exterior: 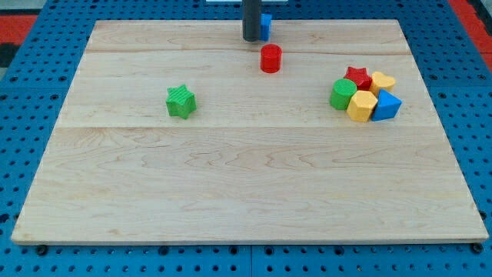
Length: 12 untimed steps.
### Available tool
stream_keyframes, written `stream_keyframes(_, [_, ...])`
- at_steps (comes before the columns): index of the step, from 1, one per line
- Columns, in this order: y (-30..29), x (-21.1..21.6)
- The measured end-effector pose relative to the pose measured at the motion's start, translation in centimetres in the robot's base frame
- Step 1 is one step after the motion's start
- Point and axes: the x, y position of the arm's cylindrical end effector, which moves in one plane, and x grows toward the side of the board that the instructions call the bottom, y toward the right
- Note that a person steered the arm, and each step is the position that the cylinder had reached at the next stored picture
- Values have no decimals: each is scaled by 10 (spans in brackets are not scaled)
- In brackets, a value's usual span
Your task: Push the red circle towards top center
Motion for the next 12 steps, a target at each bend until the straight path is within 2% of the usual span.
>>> stream_keyframes(1, [-15, 2])
stream_keyframes(2, [-18, 24])
stream_keyframes(3, [3, 50])
stream_keyframes(4, [40, 52])
stream_keyframes(5, [49, 53])
stream_keyframes(6, [75, 34])
stream_keyframes(7, [134, 39])
stream_keyframes(8, [136, 80])
stream_keyframes(9, [91, 82])
stream_keyframes(10, [69, 59])
stream_keyframes(11, [47, 53])
stream_keyframes(12, [20, 76])
